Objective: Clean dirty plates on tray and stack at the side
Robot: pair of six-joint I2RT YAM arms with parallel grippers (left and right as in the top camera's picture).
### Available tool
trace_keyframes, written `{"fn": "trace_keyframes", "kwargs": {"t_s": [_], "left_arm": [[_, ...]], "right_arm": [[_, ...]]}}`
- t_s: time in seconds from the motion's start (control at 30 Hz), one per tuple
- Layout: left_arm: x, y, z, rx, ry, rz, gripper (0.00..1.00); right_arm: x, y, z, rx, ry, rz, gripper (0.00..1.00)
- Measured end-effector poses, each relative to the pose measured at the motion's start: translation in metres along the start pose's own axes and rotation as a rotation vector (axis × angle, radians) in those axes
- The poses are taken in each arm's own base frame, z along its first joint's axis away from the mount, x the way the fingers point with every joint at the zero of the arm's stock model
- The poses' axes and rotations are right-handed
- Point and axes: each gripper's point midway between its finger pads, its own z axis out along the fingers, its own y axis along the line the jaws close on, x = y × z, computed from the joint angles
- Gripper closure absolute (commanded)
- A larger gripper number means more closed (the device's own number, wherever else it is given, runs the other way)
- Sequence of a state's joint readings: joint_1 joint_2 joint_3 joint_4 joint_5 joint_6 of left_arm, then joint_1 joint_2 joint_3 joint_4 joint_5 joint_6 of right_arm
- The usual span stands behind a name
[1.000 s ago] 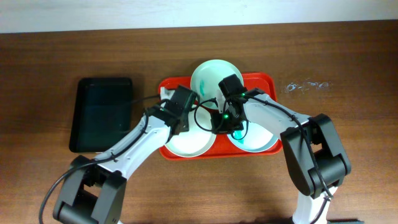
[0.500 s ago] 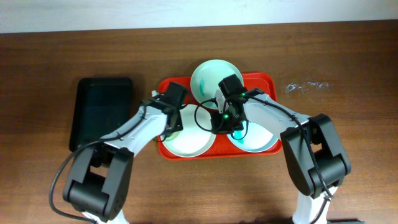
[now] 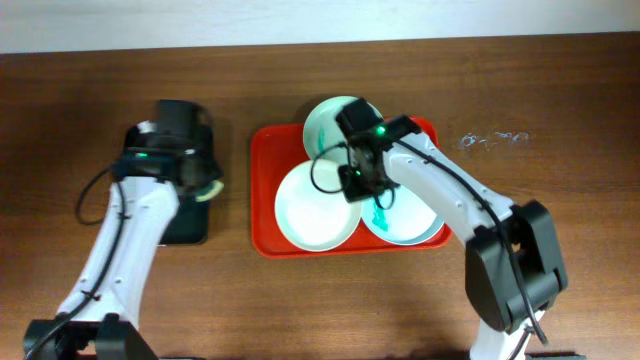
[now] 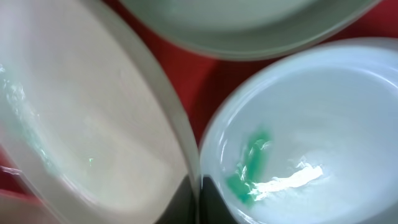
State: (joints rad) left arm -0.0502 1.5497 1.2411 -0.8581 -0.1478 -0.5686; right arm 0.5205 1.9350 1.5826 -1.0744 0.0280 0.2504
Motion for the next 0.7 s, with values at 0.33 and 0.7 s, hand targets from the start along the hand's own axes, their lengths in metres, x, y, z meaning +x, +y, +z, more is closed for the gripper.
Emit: {"fn": "trace_keyframes", "kwargs": {"t_s": [0.33, 0.7], "left_arm": [[-0.015, 0.064, 0.006, -0.062, 0.045, -0.181, 1.00], [-0.015, 0.064, 0.006, -0.062, 0.047, -0.181, 1.00]], "right_arm": [[-0.056, 0.032, -0.183, 0.848, -0.514, -0.441, 0.96], [-0.065, 0.041, -0.167, 0.721, -0.523, -0.432, 0.96]]}}
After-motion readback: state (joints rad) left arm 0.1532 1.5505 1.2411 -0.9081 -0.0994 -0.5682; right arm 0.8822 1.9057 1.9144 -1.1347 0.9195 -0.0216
